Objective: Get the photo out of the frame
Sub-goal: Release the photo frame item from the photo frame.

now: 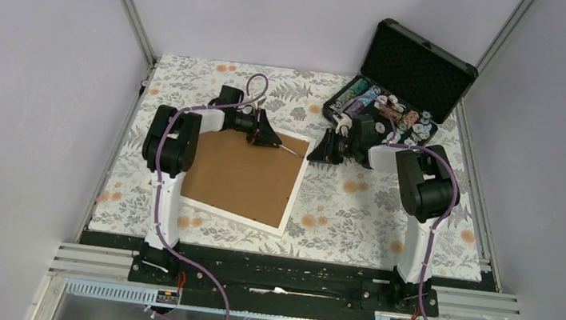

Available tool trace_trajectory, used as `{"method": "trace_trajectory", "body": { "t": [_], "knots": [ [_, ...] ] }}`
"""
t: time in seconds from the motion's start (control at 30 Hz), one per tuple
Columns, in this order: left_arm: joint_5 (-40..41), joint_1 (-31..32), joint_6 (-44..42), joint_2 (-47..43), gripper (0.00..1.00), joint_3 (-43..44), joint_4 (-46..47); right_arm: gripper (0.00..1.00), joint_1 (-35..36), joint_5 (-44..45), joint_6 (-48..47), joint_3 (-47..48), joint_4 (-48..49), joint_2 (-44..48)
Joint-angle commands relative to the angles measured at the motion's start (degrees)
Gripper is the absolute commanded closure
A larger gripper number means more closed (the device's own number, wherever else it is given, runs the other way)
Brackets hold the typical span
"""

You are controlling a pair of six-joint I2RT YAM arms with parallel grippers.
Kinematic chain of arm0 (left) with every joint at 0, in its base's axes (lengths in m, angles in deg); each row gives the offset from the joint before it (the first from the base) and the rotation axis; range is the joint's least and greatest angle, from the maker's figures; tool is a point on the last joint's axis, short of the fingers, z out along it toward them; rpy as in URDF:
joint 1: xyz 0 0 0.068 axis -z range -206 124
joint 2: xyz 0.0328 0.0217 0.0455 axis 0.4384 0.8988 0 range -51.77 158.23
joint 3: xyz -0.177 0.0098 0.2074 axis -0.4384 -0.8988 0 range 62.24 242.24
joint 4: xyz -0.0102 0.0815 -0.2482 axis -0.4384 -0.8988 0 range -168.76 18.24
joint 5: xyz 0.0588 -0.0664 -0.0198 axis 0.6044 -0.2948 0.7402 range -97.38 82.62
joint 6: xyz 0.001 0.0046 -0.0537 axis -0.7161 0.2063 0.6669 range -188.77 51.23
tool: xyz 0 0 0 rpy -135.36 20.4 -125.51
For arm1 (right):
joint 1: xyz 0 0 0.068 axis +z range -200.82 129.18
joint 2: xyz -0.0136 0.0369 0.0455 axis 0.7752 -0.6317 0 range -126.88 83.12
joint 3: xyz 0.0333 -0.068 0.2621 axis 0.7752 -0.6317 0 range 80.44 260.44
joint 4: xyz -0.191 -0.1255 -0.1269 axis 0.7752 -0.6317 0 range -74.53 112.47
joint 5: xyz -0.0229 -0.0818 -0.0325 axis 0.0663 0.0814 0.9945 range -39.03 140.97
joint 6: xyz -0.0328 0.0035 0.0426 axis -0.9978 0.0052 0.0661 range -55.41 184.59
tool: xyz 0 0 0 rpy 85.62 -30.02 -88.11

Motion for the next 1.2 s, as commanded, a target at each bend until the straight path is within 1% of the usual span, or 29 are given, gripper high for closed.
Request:
{"method": "trace_trajectory", "body": {
  "t": [0.0,0.1,0.23,0.5,0.63,0.8,1.03,1.17],
  "knots": [
    [3.87,2.6,0.55,2.4,1.0,-1.8,4.54,0.83,1.58,4.21,-2.29,0.61,-1.31,-4.12],
    [4.87,3.45,0.44,1.27,1.0,-1.8,5.2,0.85,2.05,4.5,-2.6,0.59,-1.4,-4.36],
    [6.11,6.08,-0.38,-2.6,1.0,-1.92,5.1,0.87,2.43,4.59,-2.72,1.02,-1.85,-4.86],
    [10.83,12.1,-6.15,-9.7,1.0,0.64,-2.5,0.9,2.44,5.03,-2.8,1.18,-2.15,-4.65],
    [12.68,14.34,-8.62,-10.05,1.0,3.65,-6.11,0.9,2.46,5.03,-2.78,1.32,-2.23,-4.87],
    [14.04,16.12,-10.25,-10.49,1.0,5.33,-7.52,0.91,2.45,5.02,-2.81,1.44,-2.25,-4.79],
    [13.33,19.9,-8.68,-9.03,1.0,7.27,-7.66,0.92,2.47,5.11,-2.7,1.49,-2.41,-5.28],
    [13.01,22.16,-6.53,-9.71,1.0,5.95,-5.26,0.92,2.51,5.2,-2.54,1.45,-2.43,-5.48]
  ]
}}
